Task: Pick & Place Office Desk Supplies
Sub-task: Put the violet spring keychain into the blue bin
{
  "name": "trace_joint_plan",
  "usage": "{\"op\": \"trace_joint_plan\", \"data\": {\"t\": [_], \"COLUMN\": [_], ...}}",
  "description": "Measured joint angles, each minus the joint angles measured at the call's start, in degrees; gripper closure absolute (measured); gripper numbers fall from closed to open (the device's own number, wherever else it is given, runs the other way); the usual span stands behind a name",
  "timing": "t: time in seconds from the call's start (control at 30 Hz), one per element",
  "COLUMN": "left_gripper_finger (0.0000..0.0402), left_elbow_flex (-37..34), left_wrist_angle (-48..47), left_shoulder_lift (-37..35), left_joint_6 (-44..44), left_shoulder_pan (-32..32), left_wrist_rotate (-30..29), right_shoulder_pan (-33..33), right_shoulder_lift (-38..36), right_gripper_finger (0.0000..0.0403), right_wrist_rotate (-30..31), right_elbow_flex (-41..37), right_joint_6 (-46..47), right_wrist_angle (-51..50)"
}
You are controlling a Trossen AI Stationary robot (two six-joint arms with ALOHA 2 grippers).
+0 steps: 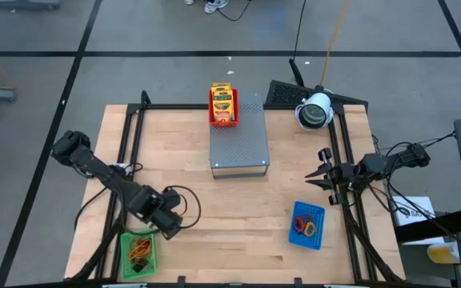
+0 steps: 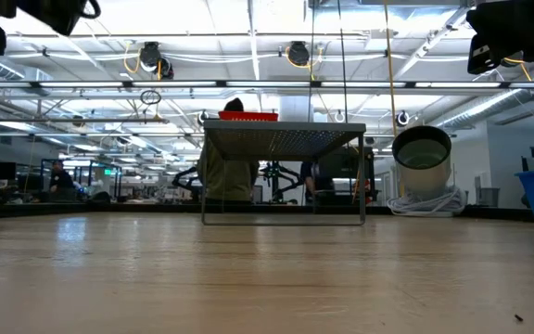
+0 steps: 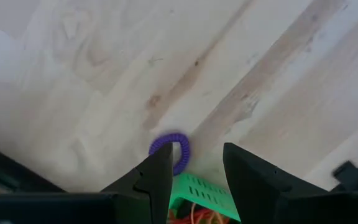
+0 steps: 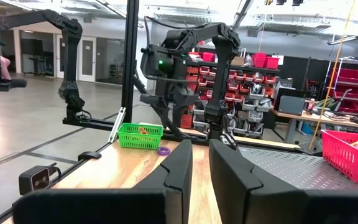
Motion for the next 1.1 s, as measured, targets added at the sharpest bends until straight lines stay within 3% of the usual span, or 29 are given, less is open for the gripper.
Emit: {"op": "trace_joint_plan", "data": {"t": [0.47,1.1], "left_gripper_finger": [0.0252,0.0252], "left_elbow_flex": [-12.29,-18.19], "left_wrist_angle": [8.92,12.55], "left_shoulder_lift": [0.0,0.02], "left_joint_6": [2.2,1.94], "left_shoulder_pan": [-0.99,-3.64], "left_wrist_rotate": [6.14,7.34], "right_shoulder_pan": [0.0,0.02], "right_shoulder_lift": [0.0,0.0], "right_gripper_finger": [0.0358,0.0358], "right_wrist_rotate": [0.0,0.0], "right_elbow_flex": [0.0,-0.01], "right_joint_6": [0.02,0.01], "right_wrist_angle": [0.0,0.0]}}
